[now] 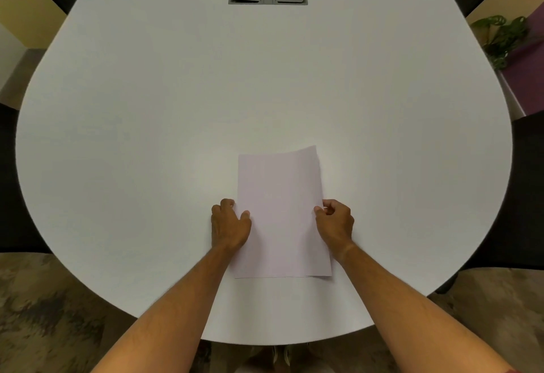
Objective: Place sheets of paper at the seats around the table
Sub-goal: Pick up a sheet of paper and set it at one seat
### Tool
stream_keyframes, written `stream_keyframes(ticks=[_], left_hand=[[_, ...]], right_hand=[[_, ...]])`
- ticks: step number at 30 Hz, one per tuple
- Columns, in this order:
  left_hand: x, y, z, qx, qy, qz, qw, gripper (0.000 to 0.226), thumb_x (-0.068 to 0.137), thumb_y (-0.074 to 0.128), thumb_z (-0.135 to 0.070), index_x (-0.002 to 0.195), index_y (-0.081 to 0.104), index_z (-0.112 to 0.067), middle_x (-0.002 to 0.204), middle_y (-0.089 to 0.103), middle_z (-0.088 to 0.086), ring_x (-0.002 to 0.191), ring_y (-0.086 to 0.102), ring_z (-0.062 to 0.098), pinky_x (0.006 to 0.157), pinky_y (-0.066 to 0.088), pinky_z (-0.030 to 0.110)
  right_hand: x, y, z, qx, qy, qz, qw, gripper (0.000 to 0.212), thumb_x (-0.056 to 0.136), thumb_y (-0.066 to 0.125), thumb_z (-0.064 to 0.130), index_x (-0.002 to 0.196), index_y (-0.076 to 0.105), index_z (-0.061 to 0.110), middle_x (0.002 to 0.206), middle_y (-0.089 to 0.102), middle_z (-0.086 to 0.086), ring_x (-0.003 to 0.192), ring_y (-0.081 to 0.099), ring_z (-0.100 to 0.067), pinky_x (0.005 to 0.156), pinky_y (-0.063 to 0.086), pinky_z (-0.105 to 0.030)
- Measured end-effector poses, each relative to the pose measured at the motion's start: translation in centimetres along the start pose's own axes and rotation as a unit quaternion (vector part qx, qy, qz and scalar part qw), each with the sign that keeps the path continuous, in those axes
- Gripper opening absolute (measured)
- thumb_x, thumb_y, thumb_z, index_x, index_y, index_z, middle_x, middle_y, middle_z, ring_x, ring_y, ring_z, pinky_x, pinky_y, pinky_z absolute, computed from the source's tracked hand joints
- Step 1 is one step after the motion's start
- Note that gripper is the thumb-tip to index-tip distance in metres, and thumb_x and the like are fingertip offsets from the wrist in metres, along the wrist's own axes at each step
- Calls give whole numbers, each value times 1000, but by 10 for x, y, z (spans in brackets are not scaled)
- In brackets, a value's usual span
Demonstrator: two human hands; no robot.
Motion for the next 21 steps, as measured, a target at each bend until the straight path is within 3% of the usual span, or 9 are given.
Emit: stream_keyframes(ticks=[2, 6, 10, 16, 21], left_hand=[[2, -3, -1, 1, 6, -6, 1000, 48, 95, 60, -24, 137, 46, -5, 137, 45, 18, 124, 50, 35, 106, 43, 43], [7, -8, -6, -14, 15, -14, 1000, 43, 99, 53, -19, 137, 47, -2, 137, 50, 20, 125, 50, 35, 107, 39, 41], [9, -11, -12, -42, 20, -22, 999, 37, 101, 48, -16, 135, 50, -1, 133, 57, 20, 123, 53, 33, 105, 41, 39], [9, -17, -18, -98, 11, -40, 994, 22, 100, 50, -14, 117, 59, -2, 110, 64, 14, 94, 57, 23, 84, 46, 30], [5, -24, -22, -118, 31, -49, 991, 6, 99, 55, -13, 100, 59, -9, 95, 61, 6, 85, 57, 19, 75, 43, 26]], right_hand=[[3, -2, -2, 35, 0, 10, 999, 10, 93, 62, 11, 100, 69, 8, 94, 69, -7, 87, 64, -21, 72, 47, -14], [6, -6, -4, 114, 3, 49, 992, 14, 95, 59, 9, 104, 70, 5, 99, 72, -10, 94, 66, -23, 90, 55, -31], [7, -10, -1, 142, -10, 74, 987, 12, 96, 59, 11, 103, 69, 9, 97, 71, -3, 94, 67, -22, 88, 55, -31], [5, -16, 2, 138, -18, 65, 988, 18, 95, 61, 11, 110, 69, 5, 104, 72, -9, 99, 68, -27, 94, 55, -38], [1, -23, 4, 101, -28, 25, 994, 21, 90, 69, 13, 108, 69, 2, 99, 72, -11, 96, 68, -26, 92, 55, -34]])
Point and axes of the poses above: each hand's wrist, its own x-axis towards the middle knuckle, its own y-axis out of the palm, z = x × y, the point moved 2 cm from there along x, towards the middle knuckle
